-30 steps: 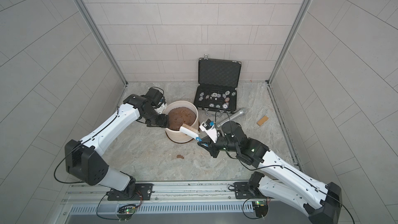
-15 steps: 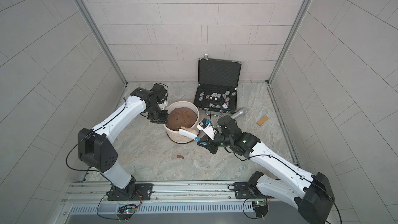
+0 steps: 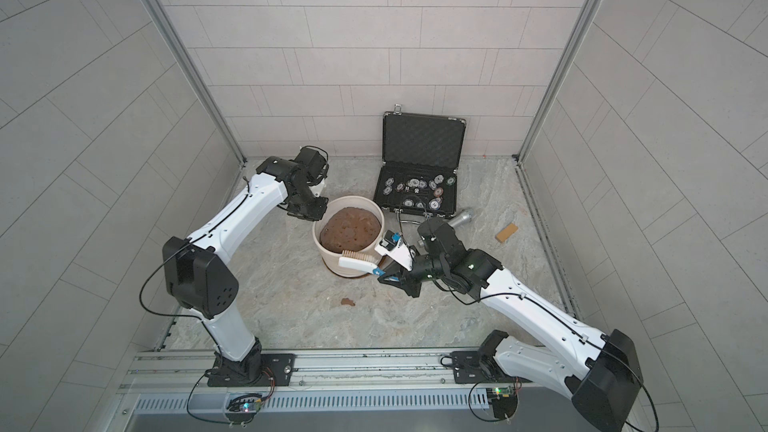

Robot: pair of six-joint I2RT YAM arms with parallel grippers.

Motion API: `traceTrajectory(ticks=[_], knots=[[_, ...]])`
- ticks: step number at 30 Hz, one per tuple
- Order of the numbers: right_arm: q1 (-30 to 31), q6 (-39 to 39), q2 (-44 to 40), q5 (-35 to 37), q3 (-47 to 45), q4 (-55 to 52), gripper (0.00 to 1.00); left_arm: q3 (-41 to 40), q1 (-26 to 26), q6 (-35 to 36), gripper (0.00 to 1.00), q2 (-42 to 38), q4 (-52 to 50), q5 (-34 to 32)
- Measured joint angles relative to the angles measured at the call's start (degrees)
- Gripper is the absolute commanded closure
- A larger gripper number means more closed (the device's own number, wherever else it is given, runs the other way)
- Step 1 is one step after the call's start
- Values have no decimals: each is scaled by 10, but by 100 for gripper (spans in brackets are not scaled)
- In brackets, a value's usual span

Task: Scrub the dried mud off the ceramic pot
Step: Rotate the pot on the tray.

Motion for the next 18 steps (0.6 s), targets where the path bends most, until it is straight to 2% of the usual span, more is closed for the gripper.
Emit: traceTrajectory(ticks=[8, 14, 16, 18], knots=[[0, -51, 13, -18, 3, -13, 100, 10, 0, 32, 96, 7, -8, 1], [0, -75, 51, -24, 24, -31, 100, 84, 4, 96, 96, 62, -33, 6], [0, -80, 52, -26, 27, -33, 100, 109, 7, 121, 90, 79, -35, 15], [0, -80, 56, -26, 30, -32, 100, 127, 9, 144, 79, 92, -36, 25]])
